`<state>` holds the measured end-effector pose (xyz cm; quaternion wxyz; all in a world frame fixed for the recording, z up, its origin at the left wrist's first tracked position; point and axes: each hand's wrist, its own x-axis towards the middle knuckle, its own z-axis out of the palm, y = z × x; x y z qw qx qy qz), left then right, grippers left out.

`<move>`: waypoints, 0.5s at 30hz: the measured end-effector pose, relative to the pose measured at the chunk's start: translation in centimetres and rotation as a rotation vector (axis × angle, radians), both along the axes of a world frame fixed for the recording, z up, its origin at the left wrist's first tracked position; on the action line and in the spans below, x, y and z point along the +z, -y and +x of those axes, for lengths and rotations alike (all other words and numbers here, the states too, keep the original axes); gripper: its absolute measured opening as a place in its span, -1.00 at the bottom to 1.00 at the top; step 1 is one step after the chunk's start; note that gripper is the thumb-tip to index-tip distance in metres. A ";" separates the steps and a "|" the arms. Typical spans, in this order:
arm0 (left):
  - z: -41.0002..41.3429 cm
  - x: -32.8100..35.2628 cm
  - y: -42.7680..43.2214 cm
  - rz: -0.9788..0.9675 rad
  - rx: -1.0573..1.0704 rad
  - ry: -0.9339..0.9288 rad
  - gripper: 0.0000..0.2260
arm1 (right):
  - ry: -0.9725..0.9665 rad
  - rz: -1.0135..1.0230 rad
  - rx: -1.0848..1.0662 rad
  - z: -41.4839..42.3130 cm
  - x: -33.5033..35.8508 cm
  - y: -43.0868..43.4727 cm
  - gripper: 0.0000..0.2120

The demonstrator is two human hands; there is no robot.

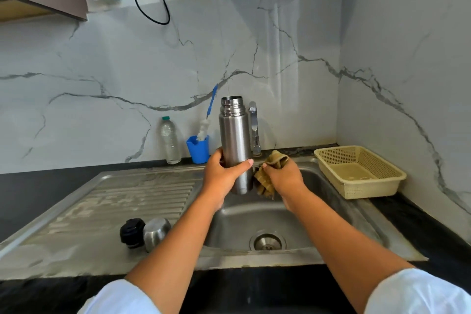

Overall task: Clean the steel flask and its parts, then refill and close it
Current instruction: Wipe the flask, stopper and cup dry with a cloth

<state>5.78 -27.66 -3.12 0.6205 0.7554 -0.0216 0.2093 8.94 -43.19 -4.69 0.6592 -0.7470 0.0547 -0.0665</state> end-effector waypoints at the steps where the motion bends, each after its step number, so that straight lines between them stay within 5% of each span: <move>1: -0.5 0.5 -0.7 0.007 0.011 0.001 -0.46 | -0.008 -0.014 0.027 -0.1 0.6 -0.6 -0.75; 15: -13.3 4.1 -18.2 0.154 0.332 0.033 -0.52 | 0.499 -0.742 0.394 -8.5 6.3 -14.7 -0.94</move>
